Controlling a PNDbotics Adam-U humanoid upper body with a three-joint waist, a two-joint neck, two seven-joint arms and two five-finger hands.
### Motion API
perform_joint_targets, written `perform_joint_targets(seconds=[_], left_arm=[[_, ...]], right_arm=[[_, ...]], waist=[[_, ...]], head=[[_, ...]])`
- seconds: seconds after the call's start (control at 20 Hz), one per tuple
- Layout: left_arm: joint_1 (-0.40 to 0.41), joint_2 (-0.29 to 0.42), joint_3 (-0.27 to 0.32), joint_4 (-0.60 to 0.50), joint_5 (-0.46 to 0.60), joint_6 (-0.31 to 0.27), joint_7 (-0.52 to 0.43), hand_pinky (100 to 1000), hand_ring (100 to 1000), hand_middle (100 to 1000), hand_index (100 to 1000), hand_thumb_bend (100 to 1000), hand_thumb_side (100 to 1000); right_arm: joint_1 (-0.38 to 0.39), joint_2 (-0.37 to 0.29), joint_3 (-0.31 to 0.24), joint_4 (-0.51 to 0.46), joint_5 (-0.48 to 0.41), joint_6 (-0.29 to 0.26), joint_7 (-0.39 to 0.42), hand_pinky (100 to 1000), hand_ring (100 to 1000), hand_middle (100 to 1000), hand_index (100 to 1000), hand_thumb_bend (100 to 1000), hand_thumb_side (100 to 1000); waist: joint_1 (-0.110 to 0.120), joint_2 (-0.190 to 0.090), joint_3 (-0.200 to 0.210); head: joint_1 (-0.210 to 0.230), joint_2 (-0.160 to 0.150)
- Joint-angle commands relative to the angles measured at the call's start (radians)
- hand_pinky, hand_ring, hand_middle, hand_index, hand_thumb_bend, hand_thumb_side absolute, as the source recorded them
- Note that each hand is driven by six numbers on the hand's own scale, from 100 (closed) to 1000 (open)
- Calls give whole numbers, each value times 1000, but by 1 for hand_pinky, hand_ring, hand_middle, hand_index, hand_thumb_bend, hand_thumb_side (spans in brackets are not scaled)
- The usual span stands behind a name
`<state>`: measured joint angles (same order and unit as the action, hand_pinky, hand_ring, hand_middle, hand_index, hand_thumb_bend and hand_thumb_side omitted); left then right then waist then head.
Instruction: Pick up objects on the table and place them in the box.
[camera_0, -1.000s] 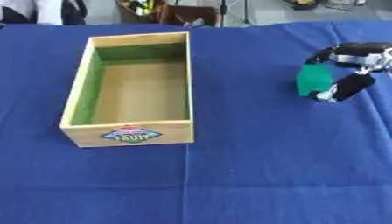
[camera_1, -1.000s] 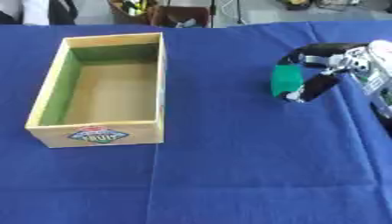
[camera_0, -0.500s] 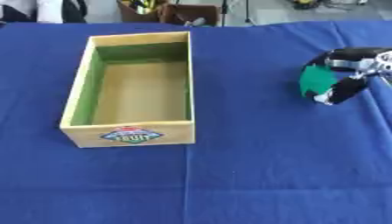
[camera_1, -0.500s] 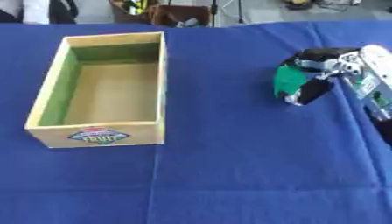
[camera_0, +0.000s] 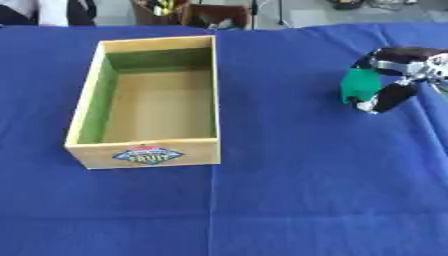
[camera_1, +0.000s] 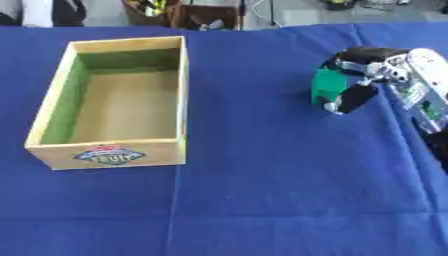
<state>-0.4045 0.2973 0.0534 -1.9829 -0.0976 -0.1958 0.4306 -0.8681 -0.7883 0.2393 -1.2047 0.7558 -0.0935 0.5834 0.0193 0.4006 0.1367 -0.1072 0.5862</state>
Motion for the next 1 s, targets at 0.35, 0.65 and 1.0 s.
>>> perform_joint_targets(seconds=[0.35, 0.65, 1.0], left_arm=[[-13, 8, -2, -17, 5, 2, -1, 563, 704, 853, 879, 100, 1000], [-13, 10, -3, -17, 8, 2, -2, 564, 704, 853, 880, 100, 1000], [-13, 12, -5, -17, 10, 1, -6, 566, 705, 853, 880, 100, 1000]], right_arm=[[-34, -26, -24, -70, -42, 28, -55, 747, 731, 398, 493, 100, 345], [-49, -32, 1, -169, -82, 73, -110, 740, 718, 358, 460, 100, 359], [-100, -9, 37, -263, -103, 92, -98, 739, 710, 353, 455, 100, 427]], waist=[[-3, -27, -4], [-5, -37, -4], [-8, -49, -4]], head=[[1, -7], [1, -5], [0, -2]])
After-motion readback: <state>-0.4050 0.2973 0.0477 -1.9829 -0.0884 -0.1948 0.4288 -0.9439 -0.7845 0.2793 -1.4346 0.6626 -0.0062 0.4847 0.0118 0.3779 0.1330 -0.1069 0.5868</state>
